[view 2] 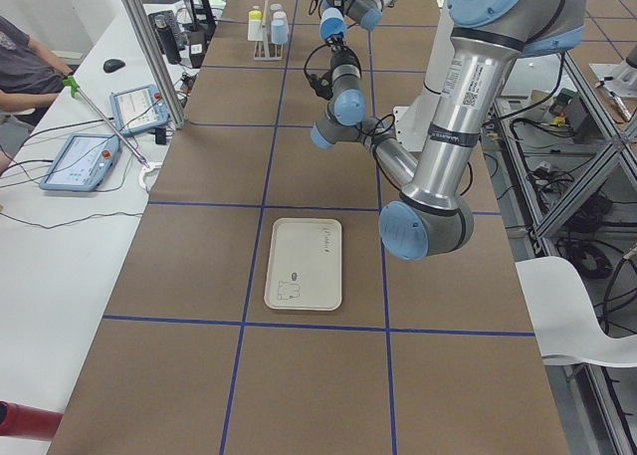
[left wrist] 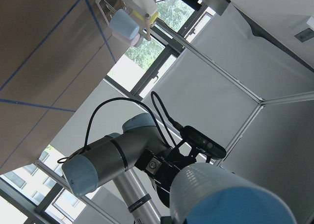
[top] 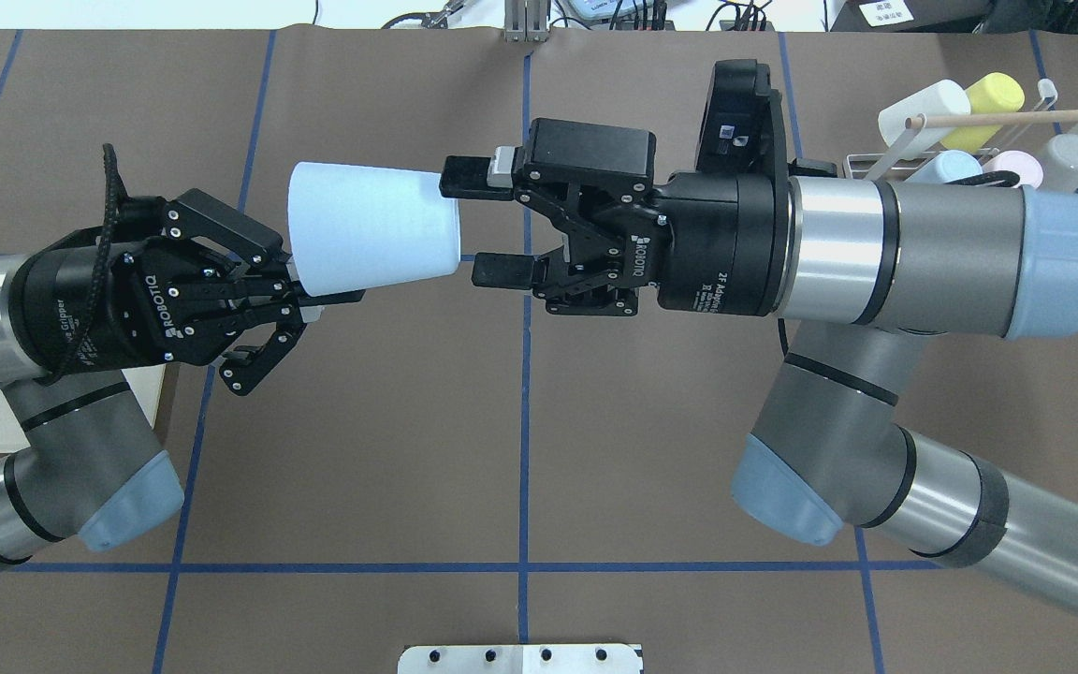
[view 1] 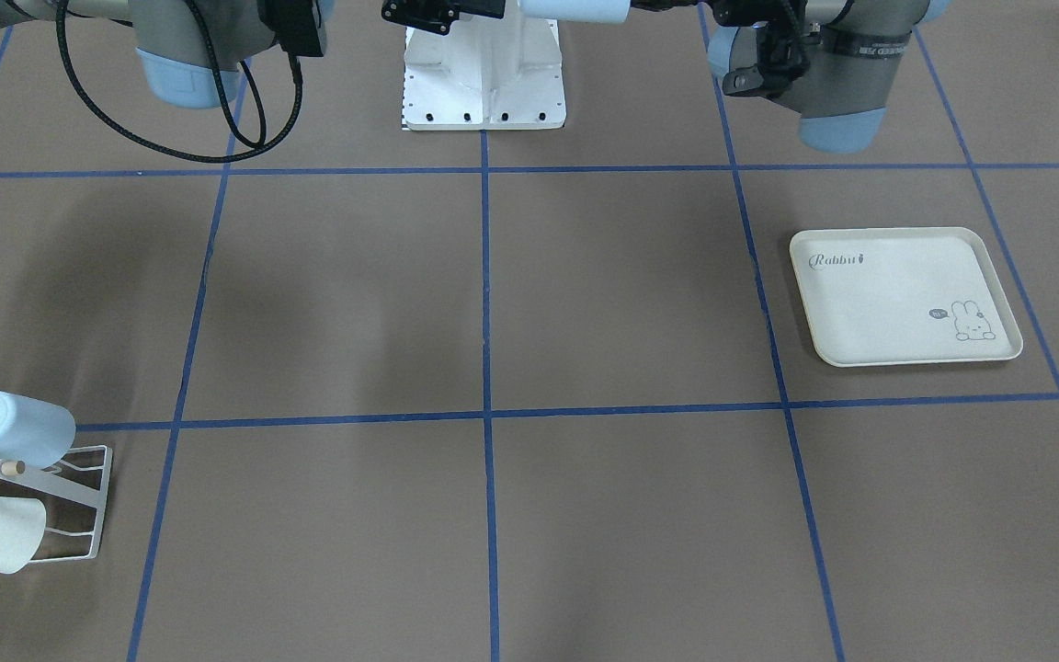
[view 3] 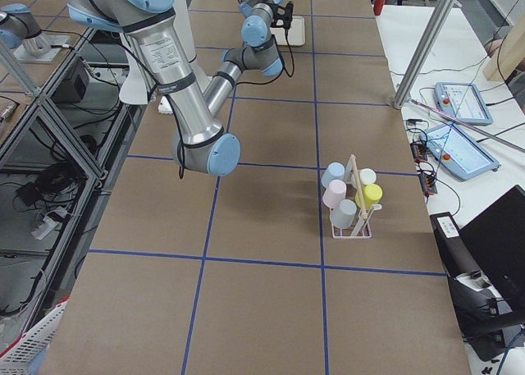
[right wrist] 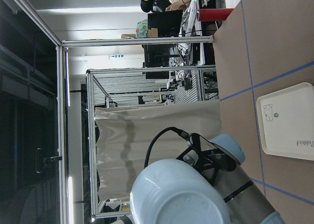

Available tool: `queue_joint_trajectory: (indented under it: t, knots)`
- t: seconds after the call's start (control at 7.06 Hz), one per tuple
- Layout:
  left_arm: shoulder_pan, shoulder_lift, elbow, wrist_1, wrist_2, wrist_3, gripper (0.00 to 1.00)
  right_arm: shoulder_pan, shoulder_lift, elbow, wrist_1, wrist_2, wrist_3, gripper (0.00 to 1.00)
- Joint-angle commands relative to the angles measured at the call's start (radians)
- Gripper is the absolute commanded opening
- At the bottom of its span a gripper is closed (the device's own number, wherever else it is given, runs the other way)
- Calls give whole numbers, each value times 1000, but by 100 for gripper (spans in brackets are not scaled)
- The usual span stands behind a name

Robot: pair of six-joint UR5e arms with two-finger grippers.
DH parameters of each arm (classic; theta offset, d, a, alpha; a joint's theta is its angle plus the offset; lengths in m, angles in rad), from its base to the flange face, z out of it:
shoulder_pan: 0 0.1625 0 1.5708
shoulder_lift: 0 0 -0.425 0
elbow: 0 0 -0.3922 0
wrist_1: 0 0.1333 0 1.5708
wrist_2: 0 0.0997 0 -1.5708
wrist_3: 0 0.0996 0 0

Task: Transfer IKEA cup to right arm and place on rack

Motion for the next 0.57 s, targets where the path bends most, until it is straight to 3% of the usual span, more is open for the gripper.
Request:
queue_joint_trajectory:
  t: [0.0,0.42]
  knots:
    - [22,-22,1,0,26,-15,0,-4,1,-2,0,-13,0,98]
    - [48,-42,5,0,46,-14,0,-8,3,-1,1,-28,0,97]
